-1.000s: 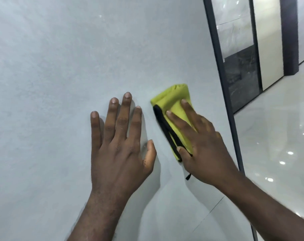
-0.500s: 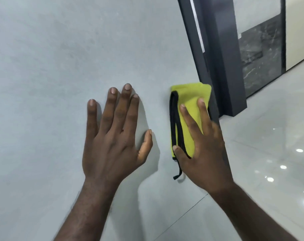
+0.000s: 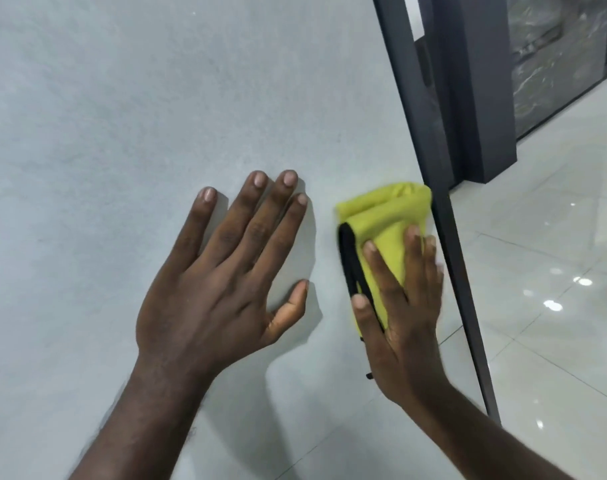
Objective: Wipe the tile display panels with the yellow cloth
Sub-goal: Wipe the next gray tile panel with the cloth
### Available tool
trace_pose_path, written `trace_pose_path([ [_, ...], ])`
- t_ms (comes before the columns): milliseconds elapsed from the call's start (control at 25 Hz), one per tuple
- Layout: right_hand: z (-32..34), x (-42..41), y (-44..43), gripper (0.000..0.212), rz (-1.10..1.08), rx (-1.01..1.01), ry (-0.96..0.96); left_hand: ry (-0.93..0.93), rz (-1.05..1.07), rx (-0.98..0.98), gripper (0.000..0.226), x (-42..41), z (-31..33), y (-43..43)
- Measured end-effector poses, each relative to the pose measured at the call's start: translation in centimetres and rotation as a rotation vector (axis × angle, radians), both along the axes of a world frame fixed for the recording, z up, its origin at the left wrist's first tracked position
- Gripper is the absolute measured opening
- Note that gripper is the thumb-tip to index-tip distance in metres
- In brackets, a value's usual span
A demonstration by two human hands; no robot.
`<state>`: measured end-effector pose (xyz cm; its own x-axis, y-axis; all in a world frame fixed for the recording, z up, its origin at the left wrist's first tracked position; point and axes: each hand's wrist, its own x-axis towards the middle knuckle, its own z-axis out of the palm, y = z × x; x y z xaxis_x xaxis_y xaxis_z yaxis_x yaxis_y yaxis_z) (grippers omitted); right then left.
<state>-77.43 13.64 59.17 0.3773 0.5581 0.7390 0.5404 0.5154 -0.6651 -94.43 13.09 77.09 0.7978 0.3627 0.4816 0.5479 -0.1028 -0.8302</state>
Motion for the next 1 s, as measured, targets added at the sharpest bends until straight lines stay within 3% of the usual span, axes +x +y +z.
trace_pose_path([
  [80, 1.4, 0.7, 0.9, 0.058, -0.013, 0.111, -0.077, -0.003, -0.003, -0.007, 0.084, 0.3, -0.1, 0.0],
  [160, -0.4, 1.4, 2.1, 0.054, -0.124, 0.145, -0.012, -0.006, -0.003, -0.013, 0.084, 0.3, -0.3, 0.0],
  [280, -5.5, 0.1, 1.6, 0.055, -0.170, -0.063, 0.376, -0.005, -0.003, 0.012, 0.086, 0.2, -0.5, 0.0],
  [360, -6.0, -1.6, 0.2, 0.059, -0.113, -0.141, 0.529, -0.002, 0.000, 0.031, 0.087, 0.1, -0.5, -0.1],
  [400, -5.5, -2.0, -0.2, 0.060, -0.067, -0.117, 0.501, -0.004, -0.003, 0.038, 0.087, 0.2, -0.6, 0.0],
  [520, -4.6, -0.5, 0.2, 0.060, -0.031, 0.039, 0.177, -0.018, -0.009, 0.034, 0.087, 0.6, -0.8, 0.1],
  [560, -5.8, 0.2, 0.7, 0.061, -0.063, 0.021, 0.187, -0.019, -0.003, 0.027, 0.087, 0.6, -0.8, 0.1],
  [600, -7.6, 0.9, 1.1, 0.063, -0.112, -0.055, 0.313, -0.016, 0.004, 0.018, 0.088, 0.6, -0.9, 0.0],
  [720, -10.8, 0.5, 0.4, 0.078, -0.209, -0.376, 0.988, -0.014, 0.011, -0.004, 0.088, 0.4, -0.8, -0.3],
  [760, -10.3, 0.0, -0.1, 0.080, -0.191, -0.404, 1.060, -0.009, 0.007, -0.005, 0.089, 0.4, -0.8, -0.2],
  [920, -8.1, 0.9, 0.4, 0.080, -0.108, -0.221, 0.823, -0.007, 0.001, 0.003, 0.089, 0.4, -1.0, 0.1],
  [1000, -9.0, 1.7, 0.6, 0.081, -0.141, -0.298, 0.888, -0.005, 0.003, -0.004, 0.089, 0.4, -1.0, 0.1],
])
